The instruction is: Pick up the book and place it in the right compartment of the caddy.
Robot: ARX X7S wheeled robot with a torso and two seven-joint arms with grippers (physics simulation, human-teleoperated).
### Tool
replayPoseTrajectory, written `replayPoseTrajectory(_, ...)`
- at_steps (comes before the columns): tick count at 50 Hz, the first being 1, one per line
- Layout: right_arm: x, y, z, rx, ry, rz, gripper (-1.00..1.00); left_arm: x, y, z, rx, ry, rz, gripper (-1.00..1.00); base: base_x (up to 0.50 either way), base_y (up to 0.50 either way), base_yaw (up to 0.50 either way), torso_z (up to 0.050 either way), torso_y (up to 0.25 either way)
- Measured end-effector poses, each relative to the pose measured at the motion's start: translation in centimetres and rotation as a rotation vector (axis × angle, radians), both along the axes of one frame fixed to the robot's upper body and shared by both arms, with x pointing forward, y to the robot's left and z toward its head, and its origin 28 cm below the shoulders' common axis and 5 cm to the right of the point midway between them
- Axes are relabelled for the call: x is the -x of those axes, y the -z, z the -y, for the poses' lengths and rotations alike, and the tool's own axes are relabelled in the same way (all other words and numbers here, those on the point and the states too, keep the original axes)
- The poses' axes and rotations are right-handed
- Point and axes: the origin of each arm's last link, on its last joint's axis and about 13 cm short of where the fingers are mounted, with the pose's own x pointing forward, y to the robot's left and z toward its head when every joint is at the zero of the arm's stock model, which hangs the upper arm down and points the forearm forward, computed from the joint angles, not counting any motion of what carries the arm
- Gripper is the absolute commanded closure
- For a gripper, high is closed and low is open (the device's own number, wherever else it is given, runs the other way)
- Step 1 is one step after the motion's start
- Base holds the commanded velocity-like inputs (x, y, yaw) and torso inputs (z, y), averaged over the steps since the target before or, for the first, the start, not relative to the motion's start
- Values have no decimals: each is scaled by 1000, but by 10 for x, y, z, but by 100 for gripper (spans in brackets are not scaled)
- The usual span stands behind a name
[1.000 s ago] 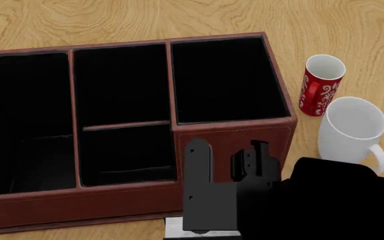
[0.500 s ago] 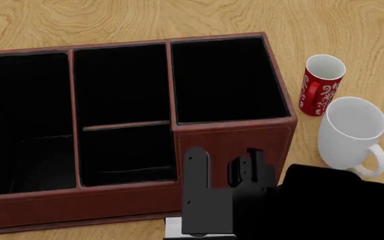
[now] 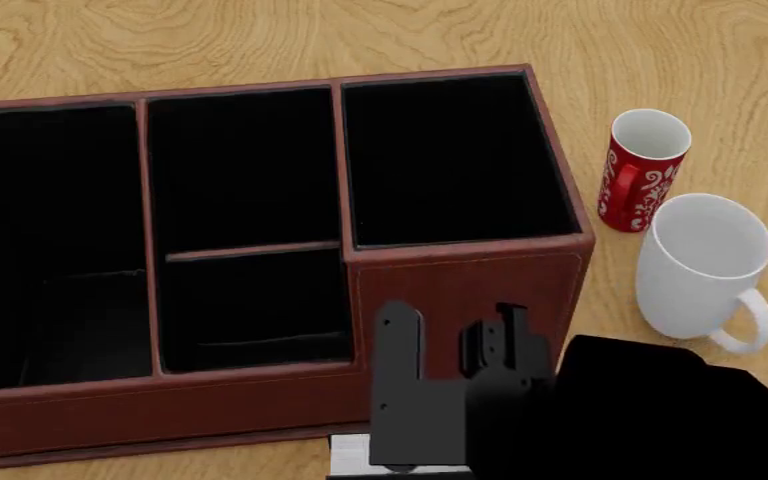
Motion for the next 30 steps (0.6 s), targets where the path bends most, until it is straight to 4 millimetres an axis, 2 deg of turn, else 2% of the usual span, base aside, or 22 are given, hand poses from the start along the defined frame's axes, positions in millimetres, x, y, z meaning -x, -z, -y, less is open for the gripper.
replayPoseTrajectory(23,-4,17,3,-2,20,-35,-100,1,0,0,-6,-2,-4,-100,0,0,0,0,0)
replayPoseTrajectory(24,-4,18,3,-1,21,-37,100,0,0,0,-6,-2,-4,-100,0,0,0,0,0)
replayPoseTrajectory(30,-2,19,5,-17,42,-72,100,0,0,0,-6,-2,-3,-100,0,0,1,0,0)
